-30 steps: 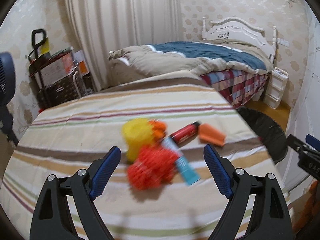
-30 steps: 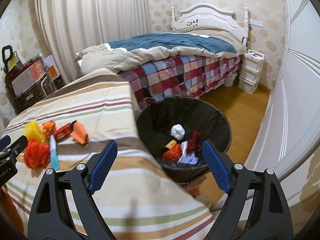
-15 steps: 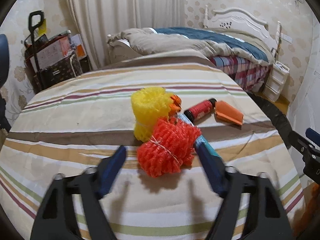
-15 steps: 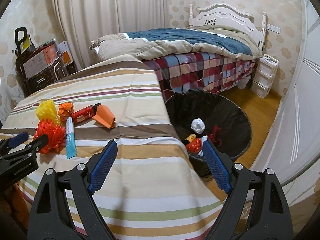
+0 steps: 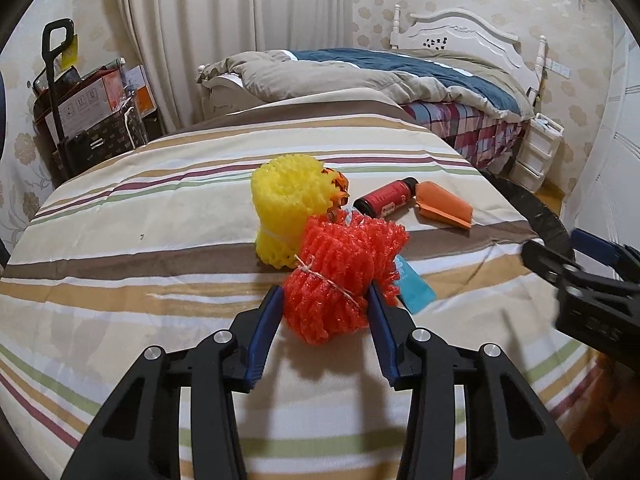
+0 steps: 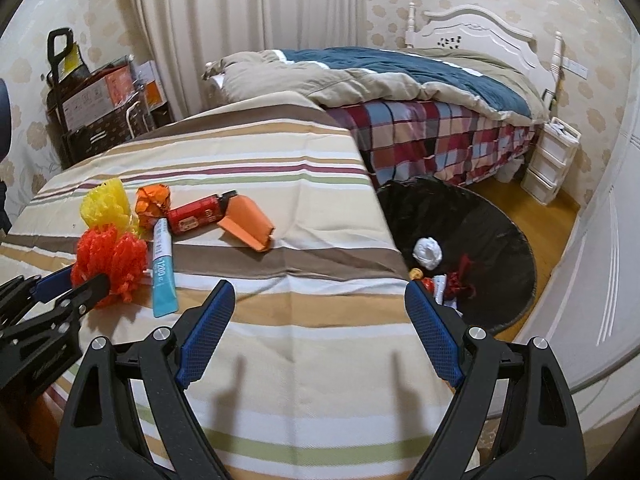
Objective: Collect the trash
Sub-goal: 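Grasp the orange paper piece with the right tool while the left tool holds the mesh net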
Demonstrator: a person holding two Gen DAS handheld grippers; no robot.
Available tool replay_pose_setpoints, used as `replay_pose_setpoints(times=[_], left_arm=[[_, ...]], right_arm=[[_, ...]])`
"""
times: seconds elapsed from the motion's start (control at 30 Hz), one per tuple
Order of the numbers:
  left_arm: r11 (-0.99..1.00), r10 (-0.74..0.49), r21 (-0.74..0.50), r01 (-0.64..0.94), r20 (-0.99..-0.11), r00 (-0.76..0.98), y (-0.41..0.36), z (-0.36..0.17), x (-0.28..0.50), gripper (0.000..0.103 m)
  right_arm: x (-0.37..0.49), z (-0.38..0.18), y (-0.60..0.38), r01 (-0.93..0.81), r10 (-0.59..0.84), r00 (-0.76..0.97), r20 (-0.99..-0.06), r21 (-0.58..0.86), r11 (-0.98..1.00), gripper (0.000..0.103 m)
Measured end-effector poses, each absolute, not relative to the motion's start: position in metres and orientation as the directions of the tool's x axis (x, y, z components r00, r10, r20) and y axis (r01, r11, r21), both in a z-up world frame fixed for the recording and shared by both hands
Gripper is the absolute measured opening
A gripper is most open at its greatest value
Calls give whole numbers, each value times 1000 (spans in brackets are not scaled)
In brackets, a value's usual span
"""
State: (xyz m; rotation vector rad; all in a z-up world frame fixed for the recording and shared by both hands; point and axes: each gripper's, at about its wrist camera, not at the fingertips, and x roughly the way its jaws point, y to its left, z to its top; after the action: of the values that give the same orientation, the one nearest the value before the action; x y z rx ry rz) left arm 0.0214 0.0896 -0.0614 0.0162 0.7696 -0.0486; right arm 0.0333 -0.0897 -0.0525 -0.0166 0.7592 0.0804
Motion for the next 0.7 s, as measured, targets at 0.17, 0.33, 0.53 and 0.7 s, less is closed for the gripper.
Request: replay_pose_setpoints(times=[0.17, 0.33, 0.53, 0.7], left_arm=[[999, -41, -6, 50, -692, 721, 95, -57, 10, 44], [999, -35, -13, 35, -691, 722, 105, -54, -1, 44], [1000, 15, -5, -25, -692, 722, 125, -56, -4, 44], [996, 59, -5, -86, -689, 723, 145, -56, 3, 44]], right_arm=[[44, -57, -76, -107, 82, 707, -702, 8, 994, 85], [60, -60, -64, -127, 84, 690, -719, -6, 992, 85], [81, -63, -51, -146, 84, 673, -735, -21, 989, 85], [96, -63, -40, -159, 81, 668, -740, -35, 987, 84]])
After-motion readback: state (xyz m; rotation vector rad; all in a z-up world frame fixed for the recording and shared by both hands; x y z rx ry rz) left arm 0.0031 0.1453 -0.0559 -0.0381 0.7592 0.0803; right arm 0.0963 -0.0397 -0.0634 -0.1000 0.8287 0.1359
